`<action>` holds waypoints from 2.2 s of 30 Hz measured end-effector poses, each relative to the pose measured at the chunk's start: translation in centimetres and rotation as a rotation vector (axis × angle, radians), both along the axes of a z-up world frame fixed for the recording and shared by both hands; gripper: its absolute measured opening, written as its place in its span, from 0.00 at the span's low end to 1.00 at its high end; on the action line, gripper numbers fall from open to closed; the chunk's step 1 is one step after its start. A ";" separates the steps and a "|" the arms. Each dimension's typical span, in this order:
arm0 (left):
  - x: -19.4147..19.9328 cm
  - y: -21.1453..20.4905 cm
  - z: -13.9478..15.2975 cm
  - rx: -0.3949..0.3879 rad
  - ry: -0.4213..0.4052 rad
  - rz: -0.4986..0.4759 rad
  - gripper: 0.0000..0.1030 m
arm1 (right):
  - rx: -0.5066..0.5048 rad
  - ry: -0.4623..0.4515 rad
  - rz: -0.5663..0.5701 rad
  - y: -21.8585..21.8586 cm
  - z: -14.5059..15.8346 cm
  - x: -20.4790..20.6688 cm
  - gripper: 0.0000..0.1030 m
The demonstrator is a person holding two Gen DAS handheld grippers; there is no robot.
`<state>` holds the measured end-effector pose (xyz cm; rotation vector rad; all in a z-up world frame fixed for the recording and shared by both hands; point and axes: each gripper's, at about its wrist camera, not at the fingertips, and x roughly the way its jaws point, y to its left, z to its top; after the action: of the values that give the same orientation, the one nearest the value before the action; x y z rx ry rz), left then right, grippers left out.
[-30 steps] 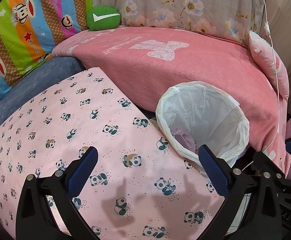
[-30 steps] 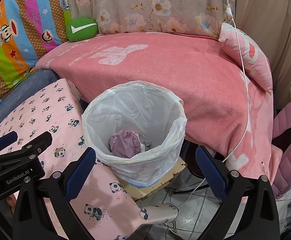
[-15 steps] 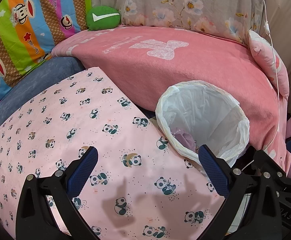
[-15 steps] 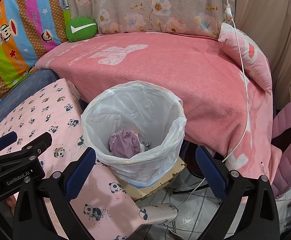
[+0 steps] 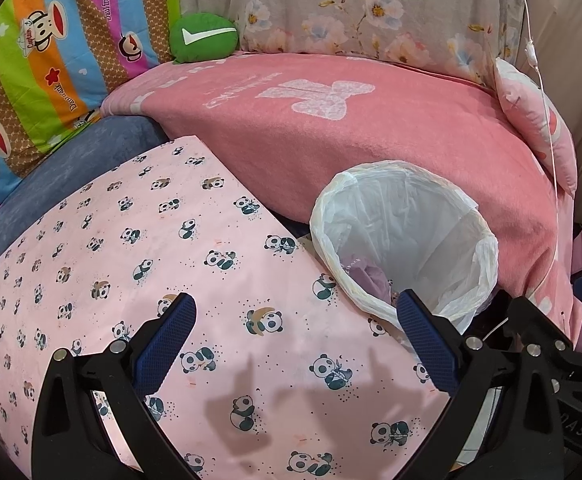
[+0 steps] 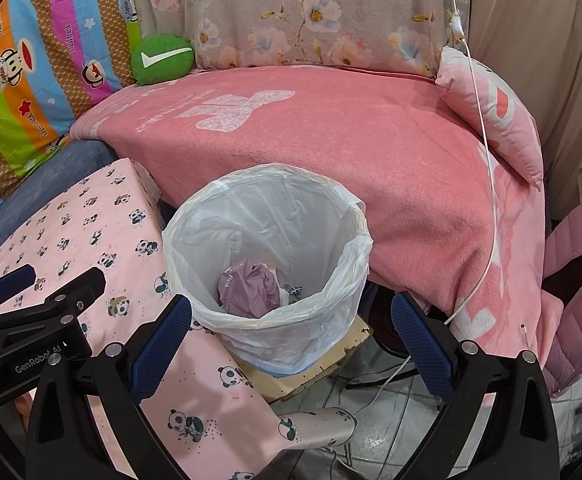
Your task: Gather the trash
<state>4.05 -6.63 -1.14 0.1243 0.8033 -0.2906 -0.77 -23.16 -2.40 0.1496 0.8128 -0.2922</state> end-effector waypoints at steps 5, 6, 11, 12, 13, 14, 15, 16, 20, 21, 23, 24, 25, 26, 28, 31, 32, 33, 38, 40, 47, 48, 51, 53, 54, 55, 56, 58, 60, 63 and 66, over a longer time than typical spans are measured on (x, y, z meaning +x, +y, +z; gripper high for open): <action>0.0 0.1 0.1 0.001 0.004 0.002 0.93 | -0.001 -0.001 -0.001 0.0 0.0 0.0 0.95; 0.1 0.1 0.1 0.001 0.004 0.001 0.93 | -0.001 -0.001 -0.001 0.0 0.0 0.0 0.95; 0.3 0.0 0.0 0.010 0.012 -0.002 0.93 | -0.001 0.000 -0.003 -0.1 0.1 0.1 0.95; 0.3 0.1 0.0 0.009 0.011 -0.004 0.93 | -0.001 0.001 -0.002 -0.1 0.1 0.1 0.95; 0.4 0.1 0.1 0.008 0.010 -0.006 0.93 | -0.002 0.000 -0.003 -0.1 0.1 0.1 0.95; 0.4 0.1 0.1 0.007 0.009 -0.007 0.93 | -0.002 0.001 -0.003 -0.1 0.1 0.1 0.95; 0.4 0.1 0.1 0.006 0.008 -0.007 0.93 | -0.002 0.001 -0.003 -0.1 0.0 0.1 0.95; 0.4 0.2 0.1 0.004 0.007 -0.007 0.93 | -0.002 0.002 -0.003 -0.1 0.1 0.1 0.95; 0.4 0.6 0.1 0.001 0.010 -0.004 0.93 | -0.005 0.003 -0.001 -0.1 0.3 0.2 0.95; 0.4 0.7 0.1 0.002 0.010 -0.003 0.93 | -0.007 0.002 -0.001 -0.3 0.4 0.2 0.95; 0.4 0.9 0.1 0.002 0.009 0.003 0.93 | -0.009 0.002 -0.001 0.0 0.6 0.3 0.95; 0.4 1.1 0.2 0.002 0.009 0.005 0.93 | -0.010 0.002 -0.001 0.0 0.6 0.3 0.95; 0.4 1.3 0.2 -0.001 0.010 0.009 0.93 | -0.012 0.001 -0.001 0.1 0.7 0.3 0.95; 0.4 1.4 0.2 -0.004 0.010 0.010 0.93 | -0.014 0.001 0.000 0.2 0.8 0.3 0.95; 0.4 1.8 0.3 -0.007 0.009 0.014 0.93 | -0.017 0.000 0.000 0.7 0.7 0.3 0.95; 0.4 2.2 0.3 -0.010 0.009 0.018 0.93 | -0.022 0.001 0.003 1.1 0.8 0.3 0.95; 0.4 2.4 0.3 -0.011 0.010 0.020 0.93 | -0.022 0.002 0.004 1.2 0.8 0.3 0.95; 0.4 2.5 0.2 -0.012 0.010 0.023 0.93 | -0.023 0.002 0.005 1.3 0.8 0.4 0.95; 0.4 3.3 0.3 -0.026 0.012 0.035 0.93 | -0.029 0.003 0.009 2.1 1.0 0.4 0.95; 0.4 3.6 0.3 -0.029 0.013 0.038 0.93 | -0.031 0.003 0.011 2.4 1.1 0.4 0.95; 0.2 4.4 0.3 -0.035 0.013 0.044 0.93 | -0.038 0.005 0.023 3.3 1.2 0.5 0.95; 0.2 4.5 0.3 -0.038 0.013 0.046 0.93 | -0.039 0.005 0.024 3.4 1.2 0.5 0.95; 0.3 4.9 0.4 -0.044 0.013 0.051 0.93 | -0.043 0.005 0.029 3.8 1.3 0.6 0.95; 0.3 5.2 0.3 -0.048 0.015 0.054 0.93 | -0.044 0.005 0.031 4.1 1.4 0.5 0.95; 0.3 5.3 0.3 -0.049 0.016 0.054 0.93 | -0.046 0.006 0.032 4.2 1.4 0.5 0.95; 0.3 5.4 0.3 -0.050 0.017 0.055 0.93 | -0.048 0.006 0.033 4.4 1.4 0.5 0.95; 0.3 5.4 0.3 -0.050 0.017 0.054 0.93 | -0.048 0.007 0.035 4.5 1.4 0.5 0.95; 0.2 5.5 0.3 -0.049 0.018 0.053 0.93 | -0.050 0.007 0.037 4.7 1.4 0.6 0.95; 0.2 5.5 0.3 -0.051 0.017 0.053 0.93 | -0.054 0.007 0.041 5.0 1.5 0.6 0.95; 0.1 5.6 0.3 -0.054 0.016 0.052 0.93 | -0.056 0.007 0.045 5.1 1.5 0.6 0.95; 0.1 5.6 0.3 -0.054 0.017 0.053 0.93 | -0.058 0.007 0.044 5.3 1.6 0.6 0.95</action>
<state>4.13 -1.04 -0.87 0.0503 0.8134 -0.2630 -0.20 -17.88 -0.83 0.0765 0.8124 -0.2749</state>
